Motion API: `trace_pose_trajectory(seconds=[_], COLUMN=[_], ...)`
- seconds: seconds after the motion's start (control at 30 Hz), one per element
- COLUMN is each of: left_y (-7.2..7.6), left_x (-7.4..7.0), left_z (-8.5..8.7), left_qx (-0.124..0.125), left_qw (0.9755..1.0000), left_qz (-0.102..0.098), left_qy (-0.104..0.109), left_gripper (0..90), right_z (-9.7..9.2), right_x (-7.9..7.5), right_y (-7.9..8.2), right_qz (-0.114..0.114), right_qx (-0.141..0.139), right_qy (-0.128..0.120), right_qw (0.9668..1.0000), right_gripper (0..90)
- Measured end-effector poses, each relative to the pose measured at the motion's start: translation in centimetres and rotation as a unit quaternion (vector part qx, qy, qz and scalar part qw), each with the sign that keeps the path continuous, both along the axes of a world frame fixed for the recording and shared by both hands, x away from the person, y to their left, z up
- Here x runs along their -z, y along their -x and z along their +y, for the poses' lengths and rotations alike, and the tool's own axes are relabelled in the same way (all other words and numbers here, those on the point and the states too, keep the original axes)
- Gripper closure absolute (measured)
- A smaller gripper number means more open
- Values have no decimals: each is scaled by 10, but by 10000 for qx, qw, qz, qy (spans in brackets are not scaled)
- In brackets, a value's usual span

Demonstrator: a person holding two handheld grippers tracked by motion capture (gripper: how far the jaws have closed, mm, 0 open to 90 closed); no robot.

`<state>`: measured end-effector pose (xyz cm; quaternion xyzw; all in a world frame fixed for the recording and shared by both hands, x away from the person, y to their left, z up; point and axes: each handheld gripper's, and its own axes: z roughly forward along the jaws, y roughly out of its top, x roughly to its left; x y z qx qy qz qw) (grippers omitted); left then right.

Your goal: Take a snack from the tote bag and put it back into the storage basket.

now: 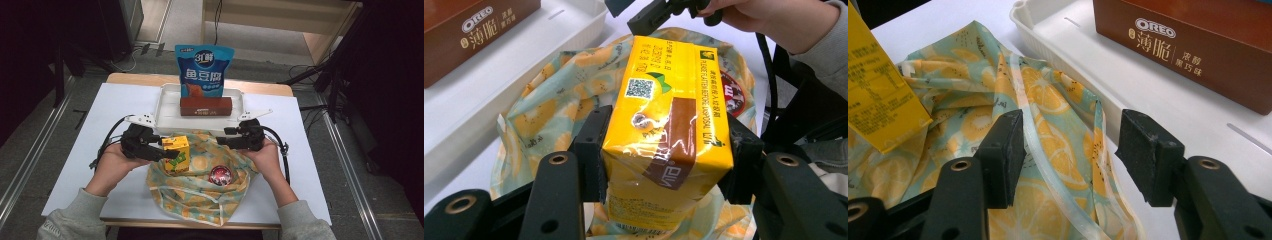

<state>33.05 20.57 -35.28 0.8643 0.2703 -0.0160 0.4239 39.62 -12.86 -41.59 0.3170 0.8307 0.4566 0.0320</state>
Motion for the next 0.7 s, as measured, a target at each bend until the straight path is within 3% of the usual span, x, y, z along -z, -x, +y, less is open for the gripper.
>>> trace_pose_trajectory(seconds=[0.7], left_y=[-8], left_x=[-21], left_z=[15], left_qx=[-163], left_qw=[9998], left_qz=[-96], left_qy=[69], left_gripper=[496], right_z=[-3], right_x=[0], right_y=[8], right_qz=[-59], right_qx=[-41], right_qy=[-1], right_qw=[10000], right_gripper=[442])
